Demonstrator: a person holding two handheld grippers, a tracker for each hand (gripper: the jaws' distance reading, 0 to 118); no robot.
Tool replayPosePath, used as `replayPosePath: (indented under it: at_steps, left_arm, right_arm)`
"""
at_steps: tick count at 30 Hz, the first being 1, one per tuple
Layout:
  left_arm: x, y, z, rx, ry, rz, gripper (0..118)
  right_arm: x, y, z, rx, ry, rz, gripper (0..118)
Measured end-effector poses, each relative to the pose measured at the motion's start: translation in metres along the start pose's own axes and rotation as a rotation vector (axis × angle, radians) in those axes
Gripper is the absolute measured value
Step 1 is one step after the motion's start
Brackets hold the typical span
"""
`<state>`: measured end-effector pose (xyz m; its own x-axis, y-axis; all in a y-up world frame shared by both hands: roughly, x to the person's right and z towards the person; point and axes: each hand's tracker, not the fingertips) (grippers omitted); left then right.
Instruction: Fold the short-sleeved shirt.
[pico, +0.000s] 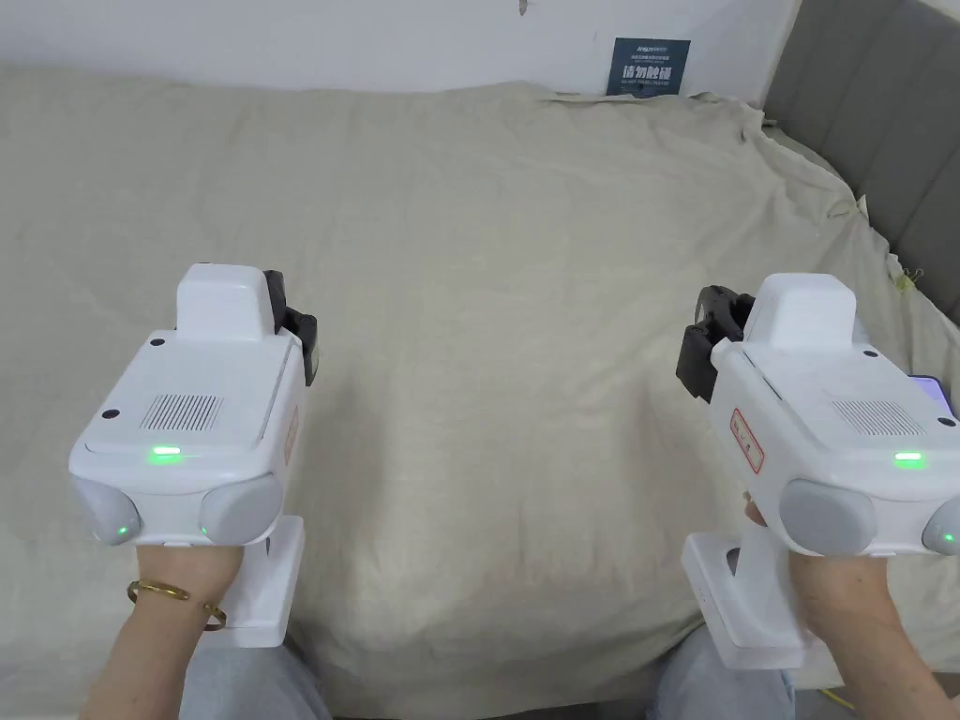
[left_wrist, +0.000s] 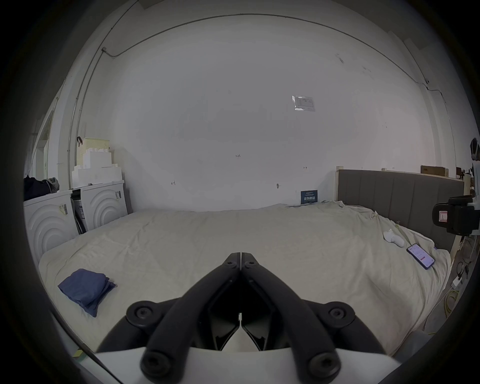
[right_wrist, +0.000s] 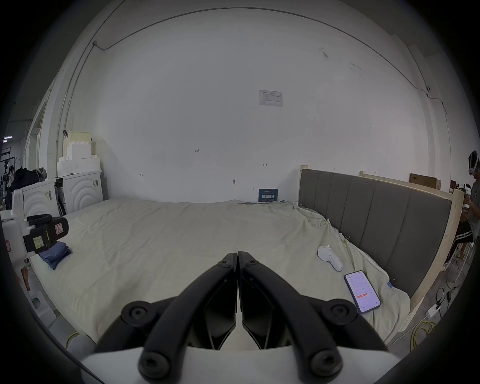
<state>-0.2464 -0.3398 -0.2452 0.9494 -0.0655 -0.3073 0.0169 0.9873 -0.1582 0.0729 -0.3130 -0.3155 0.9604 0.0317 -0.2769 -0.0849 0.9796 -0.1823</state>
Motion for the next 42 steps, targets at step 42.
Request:
replayPosePath:
  at_steps: [42]
  left_arm:
    - [0.005, -0.003, 0.0005, -0.001, -0.004, -0.024, 0]
  right_arm:
    - [-0.0046, 0.0035, 0.0034, 0.008, 0.002, -0.007, 0]
